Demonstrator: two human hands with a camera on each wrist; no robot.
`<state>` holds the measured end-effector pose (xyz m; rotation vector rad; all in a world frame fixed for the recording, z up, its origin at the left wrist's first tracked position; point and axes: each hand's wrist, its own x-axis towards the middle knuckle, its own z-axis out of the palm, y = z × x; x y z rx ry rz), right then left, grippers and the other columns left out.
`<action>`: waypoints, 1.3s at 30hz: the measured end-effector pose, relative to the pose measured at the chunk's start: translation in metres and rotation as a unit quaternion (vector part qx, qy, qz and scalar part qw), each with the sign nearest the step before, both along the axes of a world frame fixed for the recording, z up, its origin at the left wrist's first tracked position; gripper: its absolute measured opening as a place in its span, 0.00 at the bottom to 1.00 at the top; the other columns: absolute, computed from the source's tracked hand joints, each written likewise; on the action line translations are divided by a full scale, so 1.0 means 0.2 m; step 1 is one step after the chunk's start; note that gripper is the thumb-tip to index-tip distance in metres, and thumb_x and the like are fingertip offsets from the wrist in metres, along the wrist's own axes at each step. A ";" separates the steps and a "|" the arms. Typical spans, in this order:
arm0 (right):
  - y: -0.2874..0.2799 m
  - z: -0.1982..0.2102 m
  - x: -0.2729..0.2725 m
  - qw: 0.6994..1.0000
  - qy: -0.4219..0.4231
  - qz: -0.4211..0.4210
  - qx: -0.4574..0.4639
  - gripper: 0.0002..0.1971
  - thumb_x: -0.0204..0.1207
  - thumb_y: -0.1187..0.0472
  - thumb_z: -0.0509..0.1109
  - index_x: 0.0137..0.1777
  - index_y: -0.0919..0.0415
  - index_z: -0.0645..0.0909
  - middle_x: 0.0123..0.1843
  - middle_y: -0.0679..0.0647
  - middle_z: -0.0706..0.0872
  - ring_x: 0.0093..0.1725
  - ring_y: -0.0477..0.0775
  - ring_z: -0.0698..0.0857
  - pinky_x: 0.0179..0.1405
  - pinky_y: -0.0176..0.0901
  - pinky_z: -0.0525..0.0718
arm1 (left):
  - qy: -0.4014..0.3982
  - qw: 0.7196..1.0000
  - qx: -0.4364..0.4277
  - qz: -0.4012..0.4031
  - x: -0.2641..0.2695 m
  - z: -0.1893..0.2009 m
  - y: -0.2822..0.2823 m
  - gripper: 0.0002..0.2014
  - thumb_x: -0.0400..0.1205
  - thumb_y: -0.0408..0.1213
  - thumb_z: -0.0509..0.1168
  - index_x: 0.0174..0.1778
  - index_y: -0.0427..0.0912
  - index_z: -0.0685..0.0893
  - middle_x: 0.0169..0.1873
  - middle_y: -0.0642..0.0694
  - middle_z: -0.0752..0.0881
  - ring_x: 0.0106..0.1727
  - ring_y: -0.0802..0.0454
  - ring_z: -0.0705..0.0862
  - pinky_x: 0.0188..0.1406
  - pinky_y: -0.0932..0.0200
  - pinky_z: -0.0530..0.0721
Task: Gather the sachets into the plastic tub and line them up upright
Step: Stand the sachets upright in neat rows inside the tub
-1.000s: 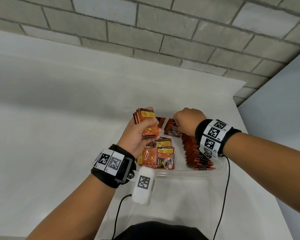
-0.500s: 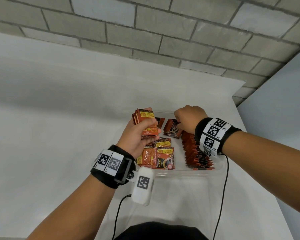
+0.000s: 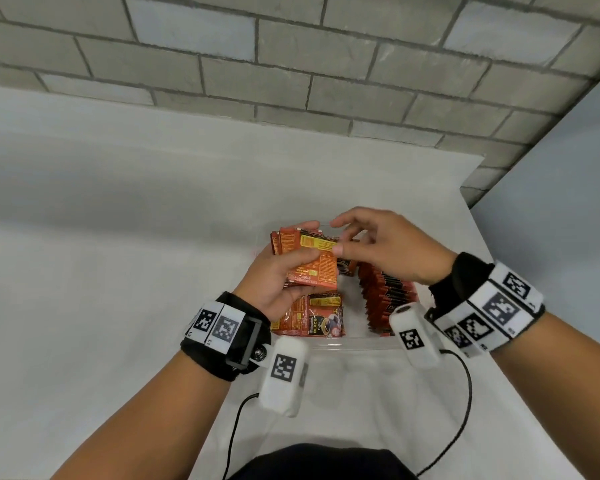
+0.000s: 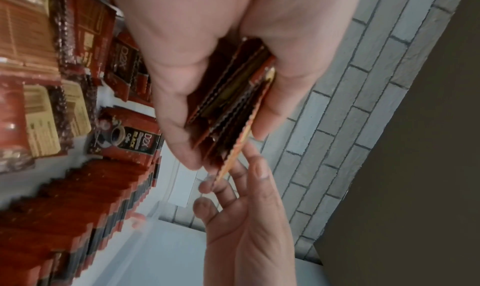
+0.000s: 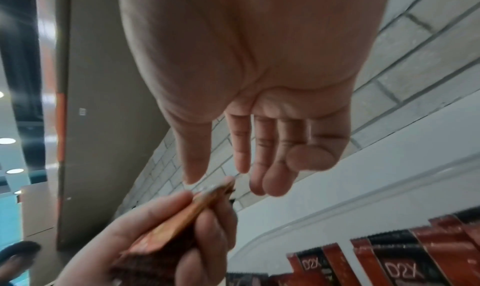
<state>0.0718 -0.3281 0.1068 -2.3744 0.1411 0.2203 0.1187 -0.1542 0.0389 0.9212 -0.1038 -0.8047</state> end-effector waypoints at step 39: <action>-0.13 0.01 0.01 0.993 -0.010 0.012 -0.115 0.05 0.75 0.58 0.74 0.48 0.52 0.81 0.43 0.46 0.84 0.39 0.40 0.80 0.38 0.32 0.73 | 0.018 0.993 0.025 0.113 0.00 -0.03 0.06 0.25 0.71 0.31 0.71 0.65 0.48 0.79 0.47 0.42 0.84 0.44 0.47 0.87 0.45 0.49 0.85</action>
